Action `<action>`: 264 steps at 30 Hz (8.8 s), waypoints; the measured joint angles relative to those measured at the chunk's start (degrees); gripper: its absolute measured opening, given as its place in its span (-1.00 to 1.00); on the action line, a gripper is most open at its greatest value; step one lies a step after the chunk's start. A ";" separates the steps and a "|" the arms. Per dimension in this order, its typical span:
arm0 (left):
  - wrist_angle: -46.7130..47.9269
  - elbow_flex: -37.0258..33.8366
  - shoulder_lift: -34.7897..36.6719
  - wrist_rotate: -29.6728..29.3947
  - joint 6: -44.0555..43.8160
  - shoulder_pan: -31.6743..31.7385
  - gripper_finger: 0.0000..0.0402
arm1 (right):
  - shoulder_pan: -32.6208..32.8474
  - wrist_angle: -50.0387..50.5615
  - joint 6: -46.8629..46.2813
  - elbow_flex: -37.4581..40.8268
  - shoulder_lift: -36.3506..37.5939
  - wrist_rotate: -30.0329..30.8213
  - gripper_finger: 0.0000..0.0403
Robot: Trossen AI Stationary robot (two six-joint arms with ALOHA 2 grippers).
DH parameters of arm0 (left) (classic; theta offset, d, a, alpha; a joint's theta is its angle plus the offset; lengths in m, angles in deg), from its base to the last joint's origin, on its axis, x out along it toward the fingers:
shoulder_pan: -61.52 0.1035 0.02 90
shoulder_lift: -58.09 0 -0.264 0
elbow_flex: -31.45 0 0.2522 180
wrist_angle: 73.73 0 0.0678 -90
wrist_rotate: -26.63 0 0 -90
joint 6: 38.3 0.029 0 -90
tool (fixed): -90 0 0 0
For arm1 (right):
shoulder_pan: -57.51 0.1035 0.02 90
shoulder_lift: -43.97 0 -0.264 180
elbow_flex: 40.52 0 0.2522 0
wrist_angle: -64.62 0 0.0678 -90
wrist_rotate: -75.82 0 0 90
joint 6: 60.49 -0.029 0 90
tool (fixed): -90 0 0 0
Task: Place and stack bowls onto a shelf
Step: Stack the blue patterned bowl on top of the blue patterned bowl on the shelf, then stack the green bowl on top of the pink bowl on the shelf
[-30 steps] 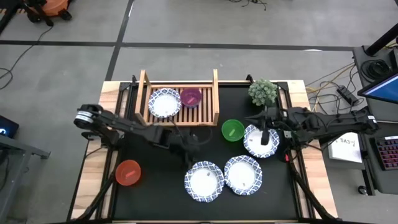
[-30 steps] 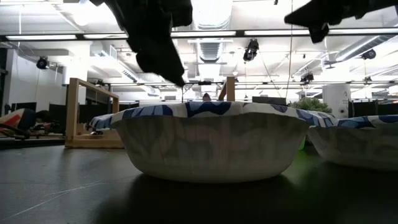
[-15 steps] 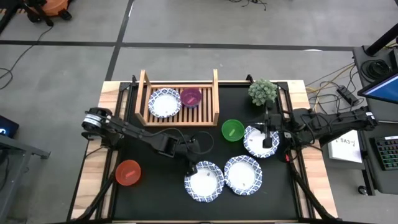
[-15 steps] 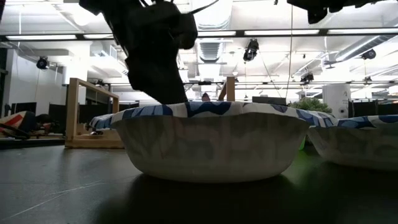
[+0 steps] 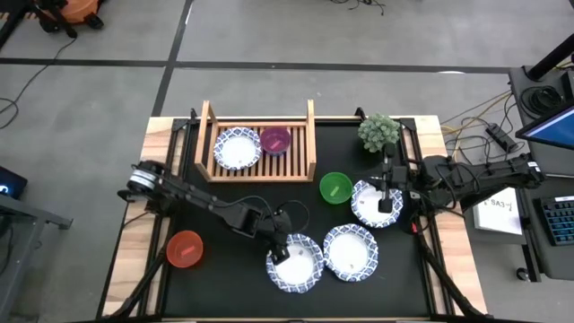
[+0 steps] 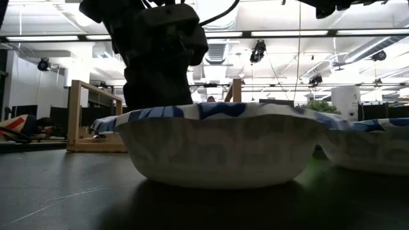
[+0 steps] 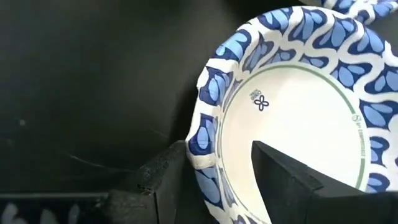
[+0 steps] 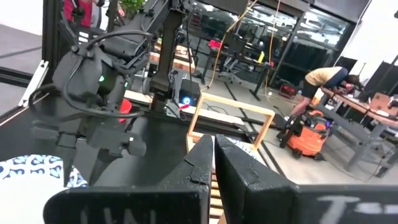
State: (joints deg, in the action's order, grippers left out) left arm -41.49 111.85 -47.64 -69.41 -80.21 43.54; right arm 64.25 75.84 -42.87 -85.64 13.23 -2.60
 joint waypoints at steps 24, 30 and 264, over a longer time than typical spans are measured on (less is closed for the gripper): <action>18.32 6.25 7.37 -0.03 -1.79 -0.87 -0.99 | 0.00 -2.26 -2.66 -0.02 -0.47 0.01 -0.96; 33.89 14.13 14.75 -4.28 7.09 2.26 -1.00 | 0.00 -2.29 -4.16 -0.02 -1.55 0.02 -0.96; -3.98 -16.54 40.39 -9.72 29.40 4.37 -1.00 | 0.74 43.83 -50.39 -26.39 -28.47 0.42 -0.96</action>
State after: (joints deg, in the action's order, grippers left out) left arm -45.47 95.31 -7.25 -79.13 -50.81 47.91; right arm 65.00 119.66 -93.26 -112.03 -15.24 -2.19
